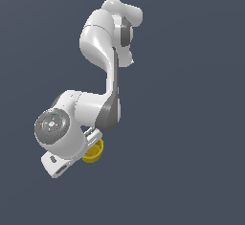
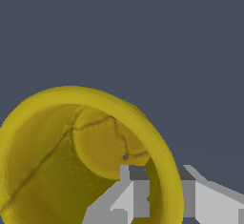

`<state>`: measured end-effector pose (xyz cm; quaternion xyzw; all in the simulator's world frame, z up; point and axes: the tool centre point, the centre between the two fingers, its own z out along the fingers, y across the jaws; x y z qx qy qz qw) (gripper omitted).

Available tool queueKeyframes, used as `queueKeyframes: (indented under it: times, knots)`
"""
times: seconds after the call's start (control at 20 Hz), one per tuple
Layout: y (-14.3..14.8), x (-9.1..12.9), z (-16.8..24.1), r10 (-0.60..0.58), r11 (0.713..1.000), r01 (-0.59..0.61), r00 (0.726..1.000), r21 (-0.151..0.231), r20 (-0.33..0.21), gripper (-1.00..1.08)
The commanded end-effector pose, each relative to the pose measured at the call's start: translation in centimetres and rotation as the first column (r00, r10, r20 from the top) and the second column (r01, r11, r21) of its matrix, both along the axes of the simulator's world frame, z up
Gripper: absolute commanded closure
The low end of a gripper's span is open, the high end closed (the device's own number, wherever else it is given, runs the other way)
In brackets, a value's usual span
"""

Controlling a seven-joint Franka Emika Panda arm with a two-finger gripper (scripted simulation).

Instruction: Pick up the object and move it to a goal position.

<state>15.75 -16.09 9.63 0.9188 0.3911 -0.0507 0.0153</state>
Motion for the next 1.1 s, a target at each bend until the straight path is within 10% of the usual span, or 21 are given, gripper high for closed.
queueKeyframes:
  times: [0.0,1.05]
  knots:
    - [-0.32,0.3,0.33,0.007,1.0,-0.007,1.0,0.001,0.007,1.08]
    - [-0.68,0.54,0.46,0.013,1.0,-0.013,1.0,0.002,0.012,1.08]
